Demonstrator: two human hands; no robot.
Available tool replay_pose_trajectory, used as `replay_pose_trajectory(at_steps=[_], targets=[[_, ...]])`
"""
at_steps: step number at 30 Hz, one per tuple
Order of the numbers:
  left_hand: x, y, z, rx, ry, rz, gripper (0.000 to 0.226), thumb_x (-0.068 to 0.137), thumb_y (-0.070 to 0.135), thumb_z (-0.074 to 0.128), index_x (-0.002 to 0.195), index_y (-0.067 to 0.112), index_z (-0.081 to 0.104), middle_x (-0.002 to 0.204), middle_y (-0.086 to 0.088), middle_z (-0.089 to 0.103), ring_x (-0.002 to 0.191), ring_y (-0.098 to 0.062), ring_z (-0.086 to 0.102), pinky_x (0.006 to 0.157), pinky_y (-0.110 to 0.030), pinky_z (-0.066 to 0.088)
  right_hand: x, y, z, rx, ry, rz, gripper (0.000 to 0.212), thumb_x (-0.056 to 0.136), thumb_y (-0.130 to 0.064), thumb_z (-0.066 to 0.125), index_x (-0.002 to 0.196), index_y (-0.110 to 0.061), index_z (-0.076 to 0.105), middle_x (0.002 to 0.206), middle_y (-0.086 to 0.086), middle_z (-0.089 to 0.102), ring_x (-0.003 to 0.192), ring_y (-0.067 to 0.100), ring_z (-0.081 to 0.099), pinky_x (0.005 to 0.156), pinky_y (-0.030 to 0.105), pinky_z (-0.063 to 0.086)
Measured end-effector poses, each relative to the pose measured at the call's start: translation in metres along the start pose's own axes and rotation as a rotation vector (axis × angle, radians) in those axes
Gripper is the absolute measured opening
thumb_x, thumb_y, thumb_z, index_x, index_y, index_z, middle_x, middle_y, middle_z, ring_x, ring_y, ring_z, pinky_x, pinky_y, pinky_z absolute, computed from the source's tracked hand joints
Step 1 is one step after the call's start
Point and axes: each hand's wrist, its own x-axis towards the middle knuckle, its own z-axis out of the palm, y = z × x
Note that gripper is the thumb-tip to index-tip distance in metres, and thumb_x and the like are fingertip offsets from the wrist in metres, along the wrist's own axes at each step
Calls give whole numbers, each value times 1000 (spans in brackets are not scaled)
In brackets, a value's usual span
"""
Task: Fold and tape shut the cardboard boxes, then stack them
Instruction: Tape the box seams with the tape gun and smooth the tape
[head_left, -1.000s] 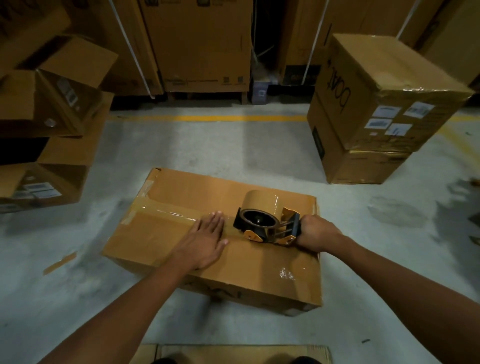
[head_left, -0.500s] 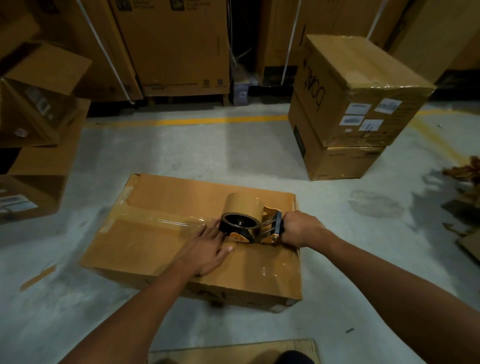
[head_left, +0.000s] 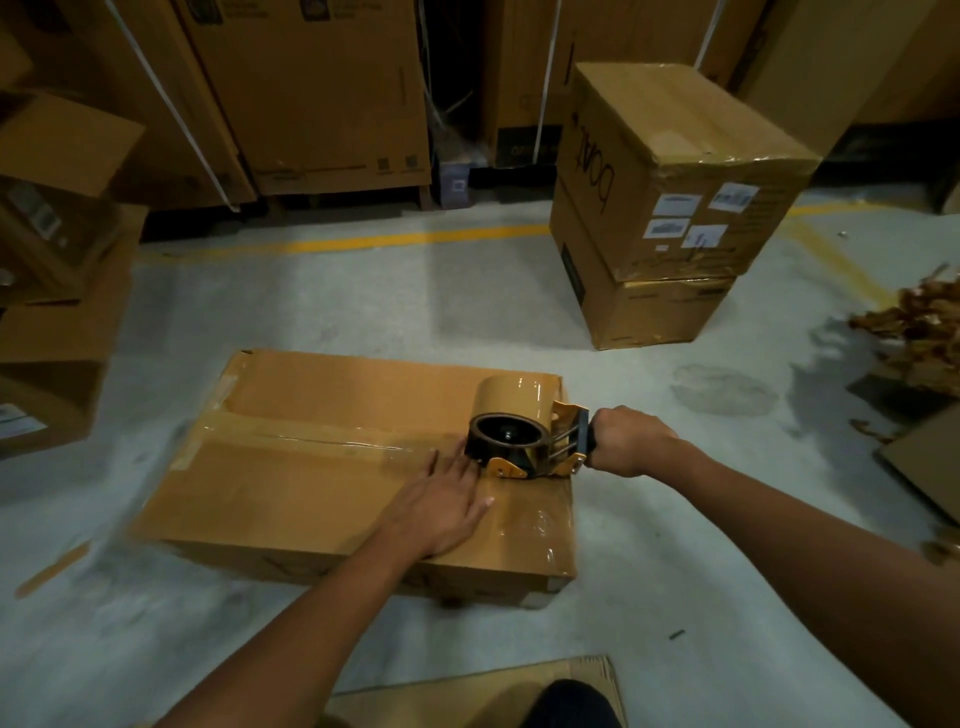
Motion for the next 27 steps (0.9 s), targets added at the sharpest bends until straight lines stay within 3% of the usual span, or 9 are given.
replay_pose_trajectory(at_steps=[2,5,8,11,16,22,25,27], targets=[[5,14,3,20,31,15,76,99,61,6,152,12,30,160,-11,30,151,-26,17,124,-51,3,-1,0,0,-1,-6,-1,21,87,-34,62,98,-16,62,81,0,59,78,20,61,66,31,50],[6,17,4,36,50,-12,80,98,65,4,151,13,33,158,-11,34,150,-25,21,124,-50,2,-2,1,1,-18,-11,-16,24,87,-34,62,103,-15,64,81,0,59,80,21,63,71,33,54],[5,14,5,3,46,-6,80,99,65,5,156,12,23,164,-9,20,154,-22,6,125,-48,0,-4,4,-2,-37,-6,-30,25,88,-33,61,103,-14,64,81,0,58,80,21,62,70,34,54],[7,13,6,-36,23,1,80,97,66,4,159,16,0,166,-3,-9,151,-16,-19,125,-46,-2,-10,20,-7,-45,-12,-6,27,87,-34,62,103,-13,64,84,1,59,79,21,60,66,32,51],[9,12,7,-34,-9,1,78,98,66,6,154,18,-17,162,1,-23,149,-14,-22,125,-48,3,-23,52,-11,18,-26,31,21,87,-35,64,93,-18,55,85,3,59,79,23,59,64,29,43],[12,44,-10,-60,-57,-82,100,90,80,10,157,9,-9,163,-9,-19,151,-25,-17,124,-53,1,-24,54,-8,42,-12,25,20,85,-33,64,94,-17,57,84,3,59,81,23,61,65,30,46],[21,83,-10,-103,-11,-51,102,87,84,9,159,12,12,166,-13,6,154,-27,-1,123,-54,0,-23,55,-6,54,-24,19,19,83,-31,66,94,-16,59,83,3,60,81,23,62,65,30,47],[25,100,-7,-141,33,-85,105,83,87,5,158,15,17,166,-13,12,154,-27,4,123,-54,-5,-23,57,-4,77,-31,15,18,83,-29,67,92,-17,59,83,3,60,79,22,61,63,29,45]])
